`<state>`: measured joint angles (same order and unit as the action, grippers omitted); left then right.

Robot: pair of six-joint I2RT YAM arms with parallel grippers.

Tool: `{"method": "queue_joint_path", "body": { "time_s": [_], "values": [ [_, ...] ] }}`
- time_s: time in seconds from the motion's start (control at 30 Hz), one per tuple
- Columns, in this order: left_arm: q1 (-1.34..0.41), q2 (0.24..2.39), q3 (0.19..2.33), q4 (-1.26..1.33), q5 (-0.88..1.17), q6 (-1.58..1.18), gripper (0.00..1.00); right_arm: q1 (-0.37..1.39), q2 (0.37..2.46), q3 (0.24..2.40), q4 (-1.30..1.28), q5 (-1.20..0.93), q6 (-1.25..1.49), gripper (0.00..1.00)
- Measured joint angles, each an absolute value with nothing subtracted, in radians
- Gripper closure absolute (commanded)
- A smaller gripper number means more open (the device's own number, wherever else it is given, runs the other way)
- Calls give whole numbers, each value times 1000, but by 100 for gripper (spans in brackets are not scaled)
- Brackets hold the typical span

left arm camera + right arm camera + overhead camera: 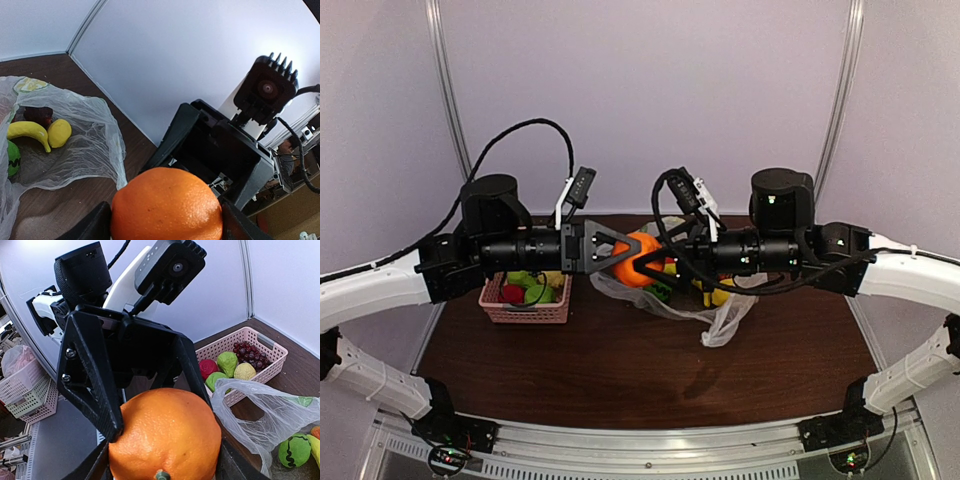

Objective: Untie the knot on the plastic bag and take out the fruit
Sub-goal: Pass from the right arm to the left

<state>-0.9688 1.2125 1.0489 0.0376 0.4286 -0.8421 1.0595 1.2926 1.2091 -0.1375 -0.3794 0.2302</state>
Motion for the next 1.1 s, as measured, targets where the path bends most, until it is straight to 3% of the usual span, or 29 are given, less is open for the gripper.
{"method": "queue_joint_path", "body": {
  "time_s": [0.23, 0.4, 0.67, 0.83, 1.1],
  "values": [
    [-968, 1213, 1039, 58, 431, -849, 50, 1060, 1293, 1209, -138, -373, 231, 31],
    [-968, 1213, 1034, 60, 430, -862, 51, 1060, 1293, 1209, -134, -358, 228, 10],
    [-967, 1210, 1062, -42, 381, -828, 52, 1061, 1261, 1189, -132, -260, 206, 1],
    [-914, 1191, 1118, -187, 351, -772, 53, 1060, 1170, 1172, -138, -160, 193, 0],
    [-678, 1129, 1164, -468, 327, -650, 52, 1042, 1093, 1171, -229, 77, 199, 0]
  ]
}}
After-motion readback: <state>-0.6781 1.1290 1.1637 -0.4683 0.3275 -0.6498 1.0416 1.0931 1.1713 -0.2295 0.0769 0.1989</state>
